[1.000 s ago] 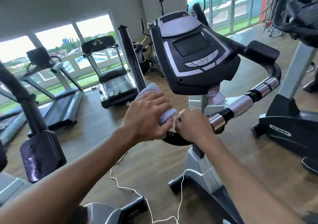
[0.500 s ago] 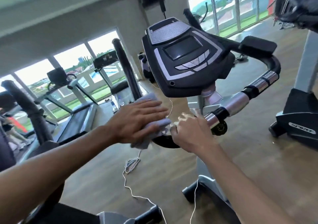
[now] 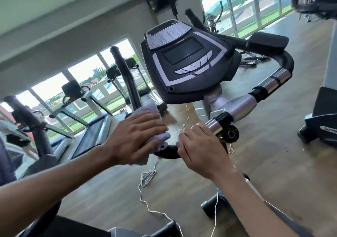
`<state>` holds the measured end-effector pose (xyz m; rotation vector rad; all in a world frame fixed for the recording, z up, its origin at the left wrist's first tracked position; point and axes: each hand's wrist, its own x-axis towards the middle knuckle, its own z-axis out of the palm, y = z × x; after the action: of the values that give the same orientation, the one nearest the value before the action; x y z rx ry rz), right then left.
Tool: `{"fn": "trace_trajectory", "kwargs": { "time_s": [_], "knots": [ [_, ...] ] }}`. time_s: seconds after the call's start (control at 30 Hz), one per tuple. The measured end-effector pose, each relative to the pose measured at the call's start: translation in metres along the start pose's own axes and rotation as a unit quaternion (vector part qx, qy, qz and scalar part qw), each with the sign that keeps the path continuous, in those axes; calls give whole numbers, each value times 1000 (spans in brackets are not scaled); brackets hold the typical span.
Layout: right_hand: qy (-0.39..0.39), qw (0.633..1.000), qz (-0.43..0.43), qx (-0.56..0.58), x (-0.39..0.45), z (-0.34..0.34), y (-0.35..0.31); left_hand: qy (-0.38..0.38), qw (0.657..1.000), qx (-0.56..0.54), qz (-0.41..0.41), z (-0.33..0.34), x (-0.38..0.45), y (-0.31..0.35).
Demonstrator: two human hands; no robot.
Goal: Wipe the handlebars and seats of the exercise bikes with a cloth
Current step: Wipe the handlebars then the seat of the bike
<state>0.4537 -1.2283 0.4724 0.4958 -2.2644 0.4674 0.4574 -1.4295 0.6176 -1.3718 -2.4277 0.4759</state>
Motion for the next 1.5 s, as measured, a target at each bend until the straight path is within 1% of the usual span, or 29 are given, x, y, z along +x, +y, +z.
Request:
{"fn": "trace_trajectory", "kwargs": {
  "time_s": [0.07, 0.1, 0.2, 0.23, 0.27, 0.37, 0.4, 0.5, 0.53, 0.6, 0.63, 0.67, 0.7, 0.77, 0.8, 0.87, 0.9, 0.97, 1.0, 1.07, 1.13, 1.17, 1.2, 1.27, 1.3, 1.33, 1.4, 1.47, 1.5],
  "knots": [
    [43, 999, -11, 7, -5, 5, 3, -37, 998, -6, 57, -6, -1, -7],
    [61, 998, -12, 6, -6, 7, 4, -46, 997, -2, 57, -9, 7, -19],
    [86, 996, -19, 8, -5, 8, 6, -8, 999, 15, -40, -9, 24, -35],
    [88, 996, -23, 11, -5, 9, 7, 2, 999, 17, -49, -7, 23, -29],
    [90, 995, -27, 14, -6, 9, 7, 0, 999, 16, -40, -4, 19, -22],
    [97, 994, -26, 31, -9, 10, 7, -58, 997, -1, 42, -7, 14, -14],
    [93, 995, -27, 38, -9, 10, 8, -60, 998, 3, 36, -12, 22, -20],
    [83, 995, -30, 40, -6, 10, 10, -13, 999, 20, -43, -9, 31, -18],
    [82, 995, -30, 40, -6, 9, 10, -10, 999, 23, -38, -5, 28, -8],
    [79, 996, -28, 42, -8, 9, 9, -41, 999, 14, 19, 2, 17, 11],
    [77, 996, -26, 43, -7, 9, 9, -55, 997, 11, 47, 1, 16, 9],
    [73, 996, -26, 43, -8, 8, 9, -59, 997, 9, 46, -3, 20, 1],
    [67, 997, -26, 39, -8, 7, 9, -39, 999, 7, 18, -6, 27, -8],
    [49, 998, -24, 30, -7, 5, 9, 40, 997, 12, -72, -3, 31, -15],
    [40, 998, -27, 28, -6, 4, 9, 75, 993, 26, -92, 5, 26, -9],
    [32, 999, -21, 29, -7, 3, 7, 96, 991, 49, -75, 21, 8, 14],
    [32, 999, -17, 31, -8, 3, 6, 85, 994, 61, -39, 25, -1, 21],
    [30, 999, -9, 40, -8, 2, 5, 68, 995, 60, 34, 16, -4, 9],
    [26, 999, -7, 44, -7, 0, 5, 73, 995, 51, 43, 12, 0, 0],
    [14, 999, -10, 41, -6, -1, 6, 112, 992, 56, -2, 17, 3, -3],
    [8, 999, -8, 42, -7, -3, 6, 197, 971, 117, -63, 41, -1, 13],
    [5, 999, -5, 45, -7, -2, 4, 220, 961, 150, -80, 50, -7, 18],
    [-1, 999, -6, 48, -7, -2, 3, 227, 956, 173, -73, 55, -14, 20],
    [-18, 998, -5, 55, -7, -2, 4, 219, 956, 194, -29, 54, -16, 12],
    [-26, 998, -8, 57, -7, -3, 4, 225, 954, 196, -24, 51, -16, 8],
    [-30, 998, -10, 57, -7, -4, 5, 240, 951, 190, -38, 51, -16, 6],
    [-40, 998, -13, 56, -6, -6, 6, 285, 938, 158, -117, 58, -19, 13],
    [-51, 997, -16, 59, -7, -7, 6, 328, 907, 119, -237, 68, -22, 31],
    [-50, 997, -14, 63, -8, -8, 5, 328, 890, 102, -299, 69, -18, 37]
  ]
}}
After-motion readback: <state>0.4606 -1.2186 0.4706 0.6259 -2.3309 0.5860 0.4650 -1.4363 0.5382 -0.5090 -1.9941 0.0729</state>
